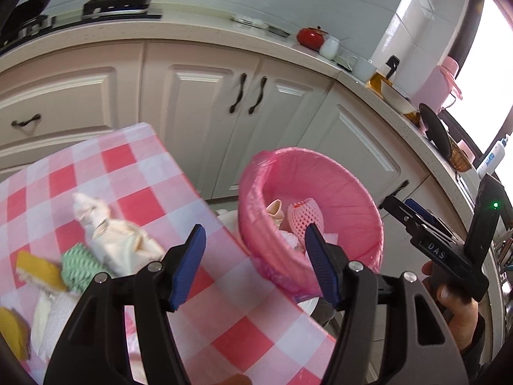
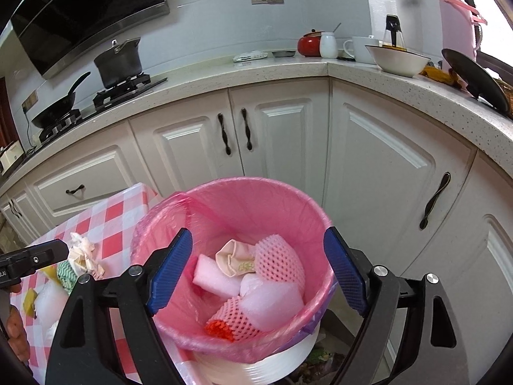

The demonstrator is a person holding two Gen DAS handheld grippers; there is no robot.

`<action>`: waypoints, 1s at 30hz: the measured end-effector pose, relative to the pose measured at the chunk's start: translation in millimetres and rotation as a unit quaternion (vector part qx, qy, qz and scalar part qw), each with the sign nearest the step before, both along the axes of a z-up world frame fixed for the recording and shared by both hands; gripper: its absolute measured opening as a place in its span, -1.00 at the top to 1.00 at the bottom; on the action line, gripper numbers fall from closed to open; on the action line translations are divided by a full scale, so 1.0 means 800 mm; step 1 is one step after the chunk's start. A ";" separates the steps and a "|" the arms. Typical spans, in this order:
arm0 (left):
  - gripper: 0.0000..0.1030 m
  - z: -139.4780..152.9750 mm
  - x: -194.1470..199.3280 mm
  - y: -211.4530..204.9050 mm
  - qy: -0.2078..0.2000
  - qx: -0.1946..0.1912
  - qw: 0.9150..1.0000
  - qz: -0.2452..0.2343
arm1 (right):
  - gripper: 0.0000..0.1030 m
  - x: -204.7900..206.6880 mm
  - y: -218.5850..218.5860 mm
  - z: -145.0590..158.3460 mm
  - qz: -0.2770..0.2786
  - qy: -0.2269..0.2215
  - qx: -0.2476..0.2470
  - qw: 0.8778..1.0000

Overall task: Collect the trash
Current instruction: 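Move both open grippers back over the trash on the table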

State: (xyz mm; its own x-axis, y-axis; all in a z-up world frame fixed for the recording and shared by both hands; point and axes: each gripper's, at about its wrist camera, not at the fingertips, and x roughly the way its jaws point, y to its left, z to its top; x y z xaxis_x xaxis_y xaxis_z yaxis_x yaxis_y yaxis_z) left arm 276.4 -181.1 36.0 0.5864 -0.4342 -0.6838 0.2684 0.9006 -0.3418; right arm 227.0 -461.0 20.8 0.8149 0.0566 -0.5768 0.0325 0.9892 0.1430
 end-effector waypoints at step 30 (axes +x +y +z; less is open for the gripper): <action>-0.26 -0.029 -0.173 0.286 0.007 0.042 0.980 0.194 | -0.63 -0.076 0.200 -0.007 0.132 0.034 -0.004 0.991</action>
State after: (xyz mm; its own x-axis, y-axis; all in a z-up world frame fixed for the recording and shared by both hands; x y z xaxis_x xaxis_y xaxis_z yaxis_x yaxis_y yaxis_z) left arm 138.2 47.8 13.1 0.6872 -0.1218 -0.7162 -0.1047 0.9589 -0.2636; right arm 166.1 -300.9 15.2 0.7316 0.2569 -0.6314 -0.2178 0.9658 0.1407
